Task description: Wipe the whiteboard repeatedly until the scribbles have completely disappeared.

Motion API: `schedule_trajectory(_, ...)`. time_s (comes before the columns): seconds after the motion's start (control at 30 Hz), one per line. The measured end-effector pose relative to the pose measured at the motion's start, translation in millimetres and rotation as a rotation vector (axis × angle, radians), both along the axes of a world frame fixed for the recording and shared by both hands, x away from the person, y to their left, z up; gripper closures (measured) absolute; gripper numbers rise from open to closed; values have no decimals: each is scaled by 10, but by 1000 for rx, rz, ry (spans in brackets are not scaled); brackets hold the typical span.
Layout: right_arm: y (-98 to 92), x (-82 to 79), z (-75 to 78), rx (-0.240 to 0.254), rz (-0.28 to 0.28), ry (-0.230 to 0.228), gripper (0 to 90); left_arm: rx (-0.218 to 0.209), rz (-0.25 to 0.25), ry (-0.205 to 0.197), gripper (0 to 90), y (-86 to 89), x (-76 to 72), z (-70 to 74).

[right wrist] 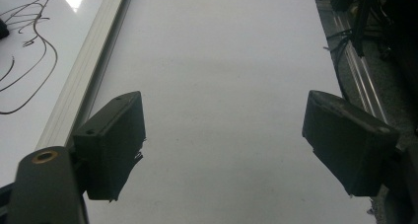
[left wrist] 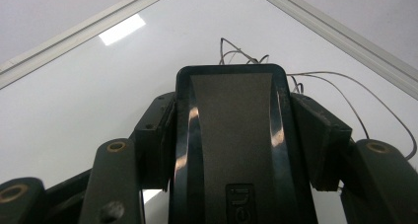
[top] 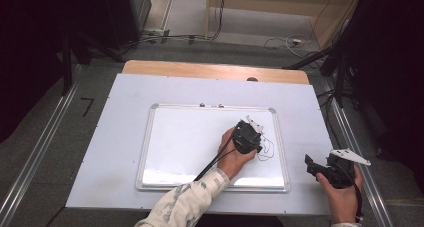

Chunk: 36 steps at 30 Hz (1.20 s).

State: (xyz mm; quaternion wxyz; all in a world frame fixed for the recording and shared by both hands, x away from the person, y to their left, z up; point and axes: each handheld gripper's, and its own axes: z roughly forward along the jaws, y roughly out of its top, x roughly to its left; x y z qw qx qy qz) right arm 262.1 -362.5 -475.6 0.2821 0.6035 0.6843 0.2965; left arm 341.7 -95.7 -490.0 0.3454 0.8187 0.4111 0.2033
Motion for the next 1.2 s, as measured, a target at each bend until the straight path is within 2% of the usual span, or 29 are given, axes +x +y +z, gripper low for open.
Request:
schedule_trajectory(0.57,23,11,-1,-3,3,1,154,-11,-36,5,410,-174,-117,-6)
schedule_trajectory(1.2,19,11,-1,-2,4,0,153,-18,-18,10,409,-375,-111,-3)
